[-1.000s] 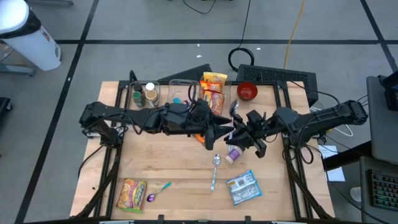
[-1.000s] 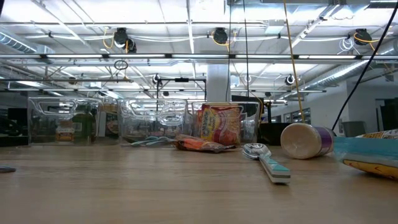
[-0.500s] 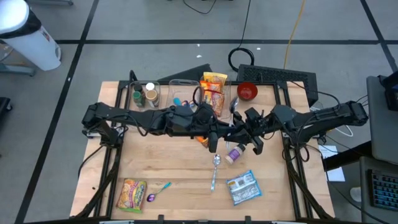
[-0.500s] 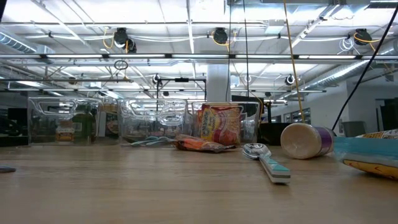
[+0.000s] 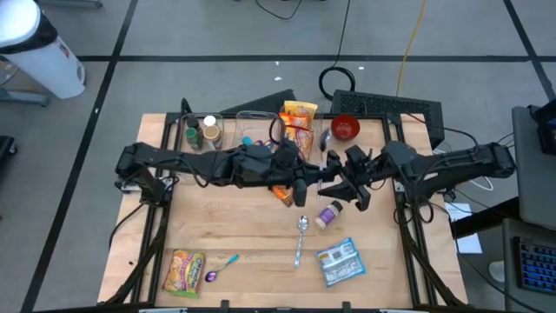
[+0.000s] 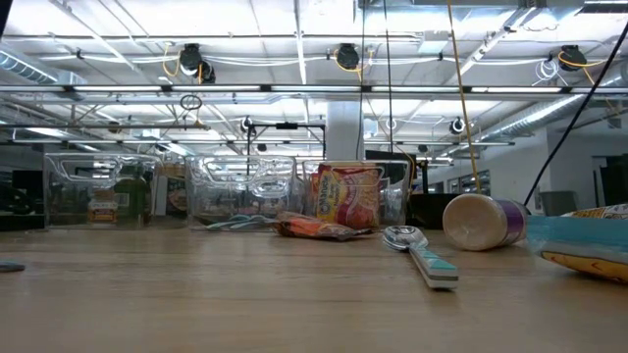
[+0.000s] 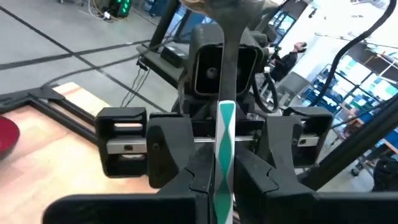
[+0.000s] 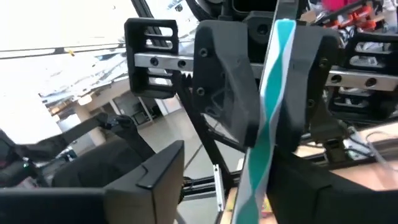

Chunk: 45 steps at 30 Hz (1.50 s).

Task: Pick & Place Food Item
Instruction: Put the left blue spoon into the middle transparent bin

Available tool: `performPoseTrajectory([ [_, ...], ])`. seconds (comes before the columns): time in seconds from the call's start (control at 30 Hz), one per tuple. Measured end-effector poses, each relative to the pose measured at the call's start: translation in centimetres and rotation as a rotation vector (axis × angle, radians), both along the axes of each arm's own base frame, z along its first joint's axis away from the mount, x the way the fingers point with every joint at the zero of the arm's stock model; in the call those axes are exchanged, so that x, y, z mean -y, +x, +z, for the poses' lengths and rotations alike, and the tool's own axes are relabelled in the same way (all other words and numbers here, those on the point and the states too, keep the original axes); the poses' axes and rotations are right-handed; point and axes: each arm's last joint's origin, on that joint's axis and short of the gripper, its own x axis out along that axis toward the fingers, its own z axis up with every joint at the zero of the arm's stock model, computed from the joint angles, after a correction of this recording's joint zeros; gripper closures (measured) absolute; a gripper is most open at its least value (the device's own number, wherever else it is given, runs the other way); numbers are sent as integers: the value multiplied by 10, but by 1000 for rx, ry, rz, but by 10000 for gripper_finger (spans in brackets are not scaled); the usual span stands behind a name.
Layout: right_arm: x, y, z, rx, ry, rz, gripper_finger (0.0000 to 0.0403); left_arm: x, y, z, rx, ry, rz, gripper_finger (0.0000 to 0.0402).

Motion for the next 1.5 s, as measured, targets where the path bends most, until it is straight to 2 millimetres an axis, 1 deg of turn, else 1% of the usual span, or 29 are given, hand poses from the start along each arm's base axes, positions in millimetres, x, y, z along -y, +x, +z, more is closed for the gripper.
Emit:
performPoseTrajectory([
  [0.13, 15, -12, 4, -20, -28, -37, 188, -11, -17, 12, -33, -9, 31, 368],
  [0.23, 25, -24, 6, -51, -43, -84, 178, -19, -38, 23, -83, -29, 91, 368],
  [0.33, 32, -36, 6, -90, -71, -129, 173, -26, -62, 27, -177, -51, 169, 368],
  [0.47, 37, -51, 7, -127, -84, -165, 173, -37, -90, 25, -319, -116, 280, 368],
  [0.53, 37, -56, 6, -149, -83, -170, 175, -44, -99, 20, -393, -153, 339, 368],
  [0.63, 38, -59, 3, -175, -81, -174, 176, -56, -107, 8, -518, -212, 422, 368],
  [0.77, 38, -58, -6, -189, -38, -170, 174, -76, -106, -10, -658, -271, 508, 368],
  [0.97, 38, -53, -35, -288, 93, -154, 178, -112, -89, -41, -826, -327, 554, 368],
  [1.07, 37, -51, -51, -268, 159, -139, 177, -132, -79, -61, -918, -343, 567, 368],
  [1.13, 34, -51, -57, -202, 178, -124, 177, -144, -73, -73, -964, -351, 573, 368],
  [1.23, 28, -52, -61, -117, 204, -148, 180, -162, -65, -92, -1033, -375, 541, 368],
  [1.37, 17, -53, -63, -112, 181, -180, 188, -185, -58, -115, -1112, -399, 505, 368],
  [1.5, 7, -55, -62, -96, 159, -210, 194, -203, -57, -131, -1163, -420, 473, 368],
])
